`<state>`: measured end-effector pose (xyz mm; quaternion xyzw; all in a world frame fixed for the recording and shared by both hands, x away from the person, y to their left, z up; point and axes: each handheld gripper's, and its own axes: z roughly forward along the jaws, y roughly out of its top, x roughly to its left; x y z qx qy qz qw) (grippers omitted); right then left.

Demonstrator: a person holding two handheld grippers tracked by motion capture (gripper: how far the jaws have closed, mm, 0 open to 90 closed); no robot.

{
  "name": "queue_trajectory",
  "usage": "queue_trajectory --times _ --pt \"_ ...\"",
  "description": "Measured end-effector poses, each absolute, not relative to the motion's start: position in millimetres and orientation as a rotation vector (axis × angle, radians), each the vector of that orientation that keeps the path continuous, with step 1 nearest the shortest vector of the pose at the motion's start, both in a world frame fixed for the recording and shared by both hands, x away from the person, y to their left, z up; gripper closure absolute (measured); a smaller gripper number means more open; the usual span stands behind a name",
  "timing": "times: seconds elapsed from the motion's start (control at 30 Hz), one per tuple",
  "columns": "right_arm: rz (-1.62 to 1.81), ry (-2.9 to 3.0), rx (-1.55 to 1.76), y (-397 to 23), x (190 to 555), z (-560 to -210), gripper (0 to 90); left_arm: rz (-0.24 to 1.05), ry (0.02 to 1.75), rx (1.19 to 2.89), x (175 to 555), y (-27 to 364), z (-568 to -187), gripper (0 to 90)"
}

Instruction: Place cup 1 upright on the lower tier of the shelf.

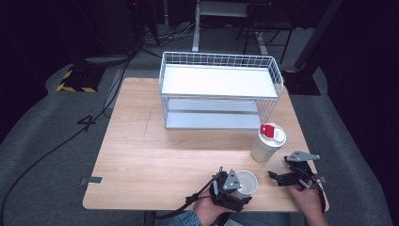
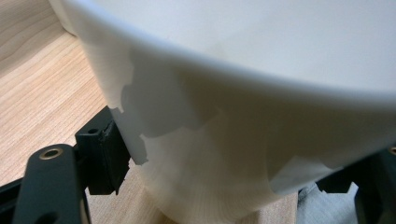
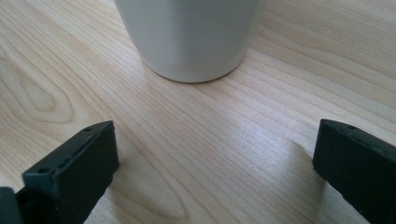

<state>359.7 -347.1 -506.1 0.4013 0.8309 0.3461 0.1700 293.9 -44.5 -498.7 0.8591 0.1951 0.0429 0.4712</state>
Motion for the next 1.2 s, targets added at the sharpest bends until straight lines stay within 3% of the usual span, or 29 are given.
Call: queue_trajectory --times 0.6,1.2 --pt "0.983 2.360 1.141 -347 360 -506 0.5 0.094 0.470 2.108 293 -42 -494 22.2" --pt "0.980 2.360 1.141 -346 360 -506 0.4 0.126 0.475 2.075 295 -15 -462 22.3"
